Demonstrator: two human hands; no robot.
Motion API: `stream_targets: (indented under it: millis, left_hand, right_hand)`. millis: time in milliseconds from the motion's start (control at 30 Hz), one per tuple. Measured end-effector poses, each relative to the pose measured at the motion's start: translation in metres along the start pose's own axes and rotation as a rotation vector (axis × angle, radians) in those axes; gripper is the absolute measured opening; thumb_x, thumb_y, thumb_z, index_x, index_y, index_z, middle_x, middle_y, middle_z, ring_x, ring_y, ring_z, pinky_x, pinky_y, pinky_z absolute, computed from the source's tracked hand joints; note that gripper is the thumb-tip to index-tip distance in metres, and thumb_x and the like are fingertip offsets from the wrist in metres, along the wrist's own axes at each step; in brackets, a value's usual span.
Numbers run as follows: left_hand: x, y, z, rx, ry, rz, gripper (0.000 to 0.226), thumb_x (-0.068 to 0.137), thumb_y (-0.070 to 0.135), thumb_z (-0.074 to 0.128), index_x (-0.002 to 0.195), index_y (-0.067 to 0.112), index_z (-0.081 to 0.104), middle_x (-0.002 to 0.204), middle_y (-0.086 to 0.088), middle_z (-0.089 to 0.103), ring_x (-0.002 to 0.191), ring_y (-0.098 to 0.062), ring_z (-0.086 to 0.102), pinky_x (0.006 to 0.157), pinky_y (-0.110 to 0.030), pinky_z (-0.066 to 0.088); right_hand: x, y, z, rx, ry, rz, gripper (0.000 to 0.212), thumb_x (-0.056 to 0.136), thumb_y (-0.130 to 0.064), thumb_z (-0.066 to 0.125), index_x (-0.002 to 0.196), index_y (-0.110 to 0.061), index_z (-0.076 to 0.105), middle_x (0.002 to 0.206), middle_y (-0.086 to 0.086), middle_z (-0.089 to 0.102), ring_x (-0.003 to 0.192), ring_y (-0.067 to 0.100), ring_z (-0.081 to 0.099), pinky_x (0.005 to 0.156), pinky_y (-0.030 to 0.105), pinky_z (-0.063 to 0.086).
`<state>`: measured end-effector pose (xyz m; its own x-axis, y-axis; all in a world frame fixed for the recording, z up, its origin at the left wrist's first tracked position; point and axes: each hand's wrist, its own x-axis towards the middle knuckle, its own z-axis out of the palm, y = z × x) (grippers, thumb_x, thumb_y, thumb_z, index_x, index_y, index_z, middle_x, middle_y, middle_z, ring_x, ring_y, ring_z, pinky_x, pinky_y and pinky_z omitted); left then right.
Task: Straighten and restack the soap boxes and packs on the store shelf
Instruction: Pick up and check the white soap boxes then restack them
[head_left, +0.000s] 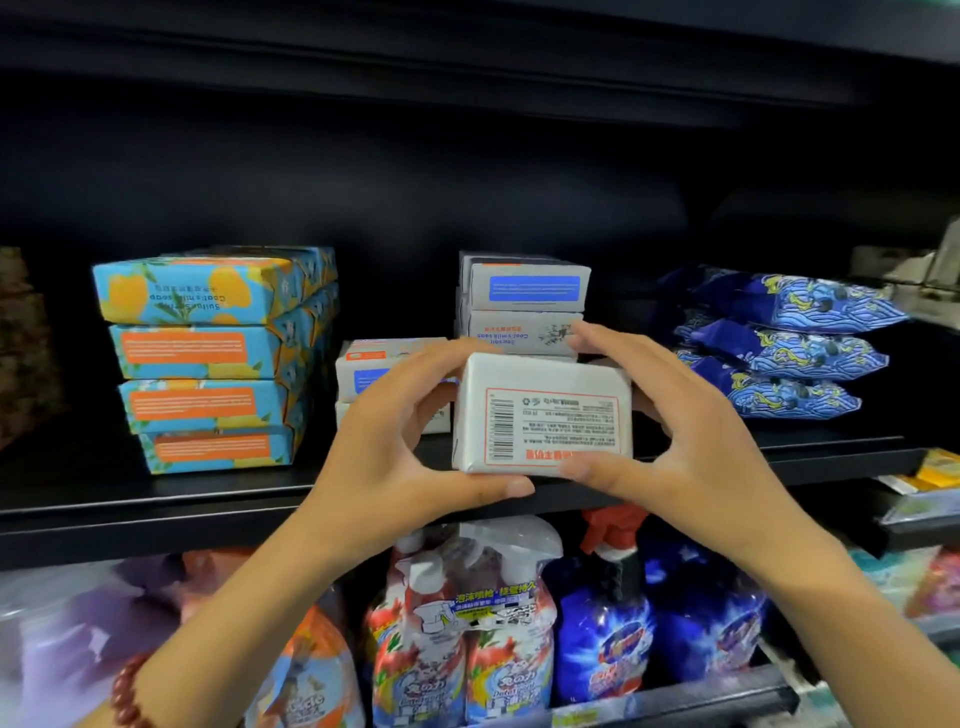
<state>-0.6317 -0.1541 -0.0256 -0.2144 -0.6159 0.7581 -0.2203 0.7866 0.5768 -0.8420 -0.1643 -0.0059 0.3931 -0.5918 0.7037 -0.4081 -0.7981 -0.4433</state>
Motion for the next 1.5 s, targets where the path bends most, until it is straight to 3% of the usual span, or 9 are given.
stream_targets:
  millis: [200, 400, 533, 733, 900, 1100, 1200, 1367, 1500]
  left_hand:
    - [0.001, -0.011, 0.006, -0.080, -0.030, -0.002, 0.073, 0.063, 0.023, 0.083, 0.126, 0.007, 0.050, 0.122, -0.001, 0.059, 0.121, -0.028, 0.052, 0.098, -0.037, 0.045]
    - [0.002, -0.015, 0.011, 0.157, 0.063, 0.178, 0.065, 0.070, 0.028, 0.078, 0.127, 0.022, 0.047, 0.136, 0.003, 0.050, 0.130, -0.021, 0.045, 0.101, -0.036, 0.043]
    - [0.002, -0.014, 0.014, 0.059, 0.091, 0.127, 0.070, 0.068, 0.026, 0.080, 0.129, 0.024, 0.046, 0.128, 0.004, 0.057, 0.121, -0.020, 0.054, 0.095, -0.030, 0.047]
    - [0.005, -0.004, 0.011, 0.167, 0.107, 0.209, 0.039, 0.072, 0.028, 0.075, 0.109, 0.022, 0.062, 0.110, 0.011, 0.065, 0.107, -0.009, 0.061, 0.089, -0.025, 0.049]
    - [0.005, 0.001, 0.012, 0.212, 0.146, 0.365, 0.040, 0.076, 0.023, 0.073, 0.112, 0.016, 0.058, 0.112, 0.008, 0.061, 0.109, -0.010, 0.060, 0.093, -0.027, 0.047]
    - [0.004, 0.001, 0.016, 0.180, 0.158, 0.398, 0.036, 0.077, 0.018, 0.072, 0.109, 0.012, 0.056, 0.112, 0.003, 0.061, 0.110, -0.015, 0.059, 0.093, -0.032, 0.047]
    - [0.003, -0.001, 0.017, 0.212, 0.151, 0.358, 0.036, 0.078, 0.016, 0.071, 0.110, 0.015, 0.055, 0.117, 0.005, 0.059, 0.113, -0.013, 0.057, 0.092, -0.029, 0.048]
    - [-0.012, -0.017, 0.009, 0.416, 0.240, 0.017, 0.031, 0.073, 0.033, 0.076, 0.097, 0.016, 0.065, 0.098, 0.013, 0.066, 0.097, -0.001, 0.060, 0.079, -0.016, 0.047]
    - [-0.028, -0.028, -0.001, 0.707, 0.083, -0.084, 0.032, 0.076, 0.046, 0.071, 0.089, 0.017, 0.070, 0.087, 0.010, 0.068, 0.084, -0.011, 0.064, 0.072, -0.028, 0.052]
  right_hand:
    - [-0.005, 0.000, -0.002, 0.284, 0.028, 0.114, 0.073, 0.057, -0.028, 0.081, 0.124, -0.025, 0.053, 0.115, -0.010, 0.063, 0.108, 0.004, 0.059, 0.085, 0.018, 0.050]
    - [-0.011, 0.000, 0.005, -0.048, 0.192, -0.077, 0.061, 0.065, -0.020, 0.081, 0.119, -0.016, 0.055, 0.115, -0.005, 0.053, 0.111, 0.002, 0.050, 0.089, 0.015, 0.044]
    - [-0.016, 0.004, 0.009, -0.184, 0.320, -0.248, 0.050, 0.068, -0.012, 0.078, 0.113, -0.007, 0.056, 0.109, 0.006, 0.054, 0.108, -0.001, 0.047, 0.090, 0.010, 0.038]
    - [-0.023, 0.017, 0.014, -0.222, 0.387, -0.463, 0.036, 0.075, -0.001, 0.070, 0.104, -0.007, 0.050, 0.100, 0.010, 0.053, 0.101, 0.014, 0.051, 0.090, 0.019, 0.040]
    - [-0.027, 0.019, 0.010, -0.216, 0.369, -0.520, 0.033, 0.077, -0.005, 0.066, 0.105, -0.005, 0.048, 0.105, 0.005, 0.055, 0.106, 0.017, 0.053, 0.092, 0.022, 0.042]
    - [-0.031, 0.019, 0.010, -0.315, 0.451, -0.595, 0.027, 0.083, -0.009, 0.067, 0.105, -0.002, 0.052, 0.108, 0.009, 0.058, 0.106, 0.023, 0.057, 0.090, 0.035, 0.048]
    - [-0.033, 0.022, 0.008, -0.364, 0.469, -0.614, 0.028, 0.082, -0.002, 0.066, 0.106, 0.000, 0.052, 0.108, 0.010, 0.058, 0.106, 0.024, 0.056, 0.091, 0.032, 0.047]
    - [-0.040, 0.045, -0.007, -0.560, 0.572, -0.444, 0.025, 0.075, 0.008, 0.066, 0.098, 0.004, 0.060, 0.095, 0.022, 0.063, 0.095, 0.030, 0.056, 0.091, 0.030, 0.045]
    - [-0.049, 0.069, -0.019, -0.722, 0.607, -0.254, 0.019, 0.079, 0.002, 0.063, 0.096, 0.010, 0.064, 0.095, 0.023, 0.065, 0.095, 0.028, 0.055, 0.088, 0.029, 0.043]
